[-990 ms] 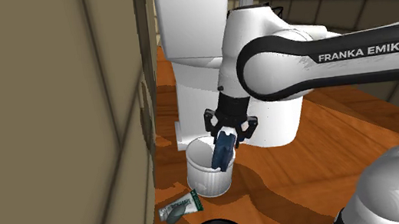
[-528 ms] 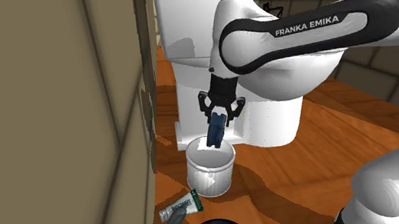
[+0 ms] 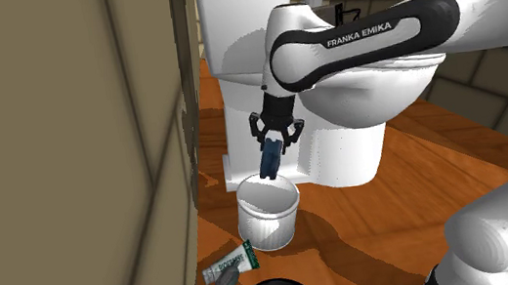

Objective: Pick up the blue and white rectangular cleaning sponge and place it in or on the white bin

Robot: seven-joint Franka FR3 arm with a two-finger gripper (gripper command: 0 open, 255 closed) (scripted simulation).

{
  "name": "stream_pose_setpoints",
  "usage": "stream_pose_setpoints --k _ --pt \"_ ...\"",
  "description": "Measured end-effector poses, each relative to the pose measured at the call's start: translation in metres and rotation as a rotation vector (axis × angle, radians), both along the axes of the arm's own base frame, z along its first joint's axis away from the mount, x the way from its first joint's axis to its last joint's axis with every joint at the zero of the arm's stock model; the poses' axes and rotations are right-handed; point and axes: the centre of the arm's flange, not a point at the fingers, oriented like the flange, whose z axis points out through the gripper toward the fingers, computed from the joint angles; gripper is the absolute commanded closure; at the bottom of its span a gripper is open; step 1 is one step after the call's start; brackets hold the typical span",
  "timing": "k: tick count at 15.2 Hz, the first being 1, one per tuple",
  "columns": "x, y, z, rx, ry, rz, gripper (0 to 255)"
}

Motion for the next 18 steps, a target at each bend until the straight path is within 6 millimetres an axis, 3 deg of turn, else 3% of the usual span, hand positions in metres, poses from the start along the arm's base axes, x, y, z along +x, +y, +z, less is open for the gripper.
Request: stream_pose_setpoints --k 12,18 --pt "0.001 0.001 -0.064 0.000 0.000 0.000 255" --pt "0.002 -0.002 -0.069 -0.001 -0.012 -0.004 255"
